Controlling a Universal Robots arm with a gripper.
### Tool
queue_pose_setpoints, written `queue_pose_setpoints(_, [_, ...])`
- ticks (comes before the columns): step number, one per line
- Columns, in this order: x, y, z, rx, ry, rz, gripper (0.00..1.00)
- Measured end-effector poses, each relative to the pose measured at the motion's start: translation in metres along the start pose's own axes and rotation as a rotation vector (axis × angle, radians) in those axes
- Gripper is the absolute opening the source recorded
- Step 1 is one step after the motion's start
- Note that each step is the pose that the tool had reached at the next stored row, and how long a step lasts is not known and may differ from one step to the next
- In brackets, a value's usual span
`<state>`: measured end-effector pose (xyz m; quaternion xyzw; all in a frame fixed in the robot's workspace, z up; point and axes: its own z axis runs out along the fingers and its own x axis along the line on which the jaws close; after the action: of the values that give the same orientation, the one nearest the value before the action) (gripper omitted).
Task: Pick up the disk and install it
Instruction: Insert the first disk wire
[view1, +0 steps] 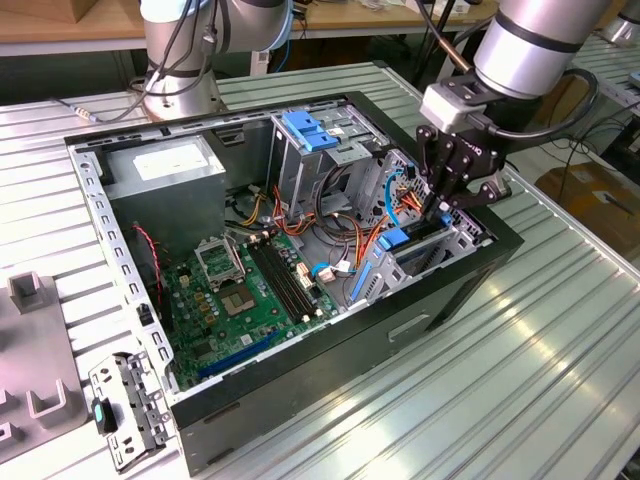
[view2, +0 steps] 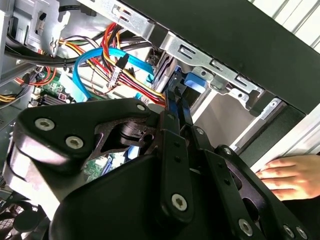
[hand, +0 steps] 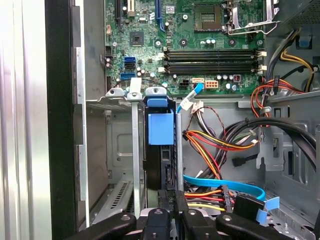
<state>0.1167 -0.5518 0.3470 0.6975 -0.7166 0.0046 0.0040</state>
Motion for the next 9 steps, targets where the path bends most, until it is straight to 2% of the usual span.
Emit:
queue_pose_setpoints(7, [-0.0002,0.0001,0.0004,0.0,-0.002,-0.005,0.16])
queue_pose_setpoints(9, [-0.0001,0.0001,0.0009,-0.0001,-0.0054,-0.006,0.16])
